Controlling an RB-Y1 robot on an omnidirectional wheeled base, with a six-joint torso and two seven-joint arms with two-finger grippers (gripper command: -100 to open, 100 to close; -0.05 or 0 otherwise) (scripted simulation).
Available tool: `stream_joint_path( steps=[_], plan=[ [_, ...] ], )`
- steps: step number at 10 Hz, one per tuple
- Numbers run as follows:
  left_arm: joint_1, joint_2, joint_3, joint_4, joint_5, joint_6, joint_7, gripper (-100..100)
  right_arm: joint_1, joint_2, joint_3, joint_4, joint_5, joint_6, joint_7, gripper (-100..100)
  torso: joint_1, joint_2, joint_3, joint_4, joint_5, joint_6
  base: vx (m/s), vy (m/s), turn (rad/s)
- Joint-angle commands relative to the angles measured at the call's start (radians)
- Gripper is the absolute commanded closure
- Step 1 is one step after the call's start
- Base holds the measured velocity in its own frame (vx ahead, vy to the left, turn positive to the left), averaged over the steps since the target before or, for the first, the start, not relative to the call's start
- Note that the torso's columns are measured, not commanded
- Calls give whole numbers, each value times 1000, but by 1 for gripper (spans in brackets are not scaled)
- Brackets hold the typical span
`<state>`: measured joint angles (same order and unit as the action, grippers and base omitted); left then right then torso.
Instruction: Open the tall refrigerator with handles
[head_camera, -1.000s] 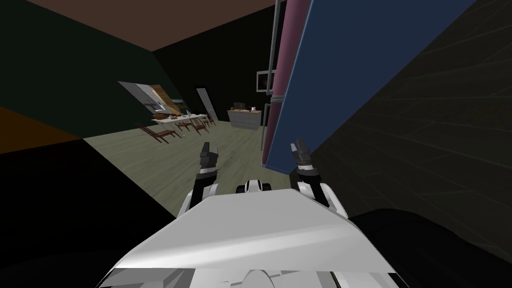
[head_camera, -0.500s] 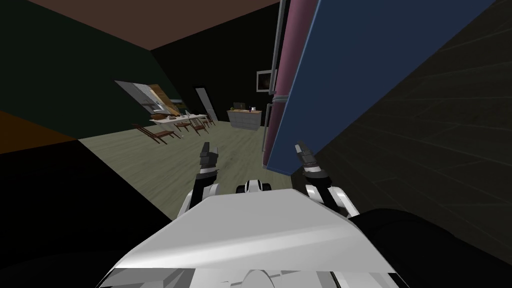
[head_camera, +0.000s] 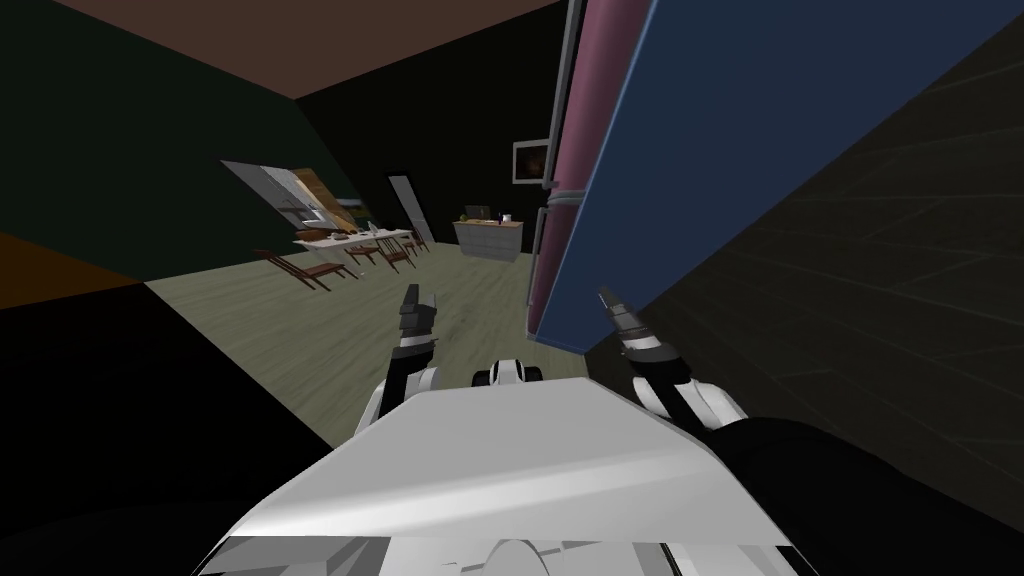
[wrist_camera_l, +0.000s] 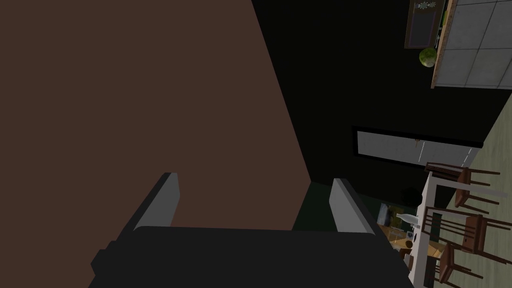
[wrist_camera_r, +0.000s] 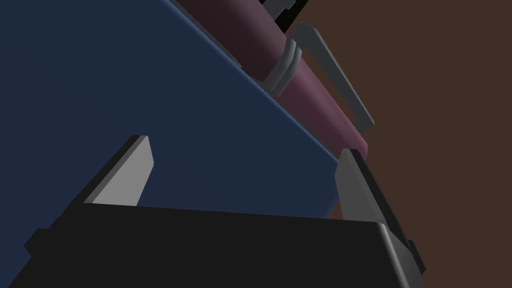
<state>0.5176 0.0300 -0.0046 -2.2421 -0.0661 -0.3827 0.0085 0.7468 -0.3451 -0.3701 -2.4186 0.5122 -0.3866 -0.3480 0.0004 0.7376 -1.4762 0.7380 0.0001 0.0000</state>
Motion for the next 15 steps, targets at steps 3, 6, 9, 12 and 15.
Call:
stream_joint_path(
  steps=[3,6,9,12,15],
  plan=[
    [0,0,0,0,0,0,0,0,77,-88,-128,-20,139,11,-69,-100,0,1,0,0,0,0,87,61,-30],
    [0,0,0,0,0,0,0,0,109,-124,-213,-29,229,16,-95,-100,-1,0,0,0,0,0,89,44,-26],
    [0,0,0,0,0,0,0,0,142,-161,-271,-37,301,22,-121,-100,0,1,1,0,0,0,70,40,-23],
    [0,0,0,0,0,0,0,0,206,-235,-366,-50,400,35,-172,-100,0,0,0,0,0,0,88,55,-47],
    [0,0,0,0,0,0,0,0,238,-272,-441,-55,491,43,-197,-100,0,-1,0,0,0,0,108,58,-41]
  ],
)
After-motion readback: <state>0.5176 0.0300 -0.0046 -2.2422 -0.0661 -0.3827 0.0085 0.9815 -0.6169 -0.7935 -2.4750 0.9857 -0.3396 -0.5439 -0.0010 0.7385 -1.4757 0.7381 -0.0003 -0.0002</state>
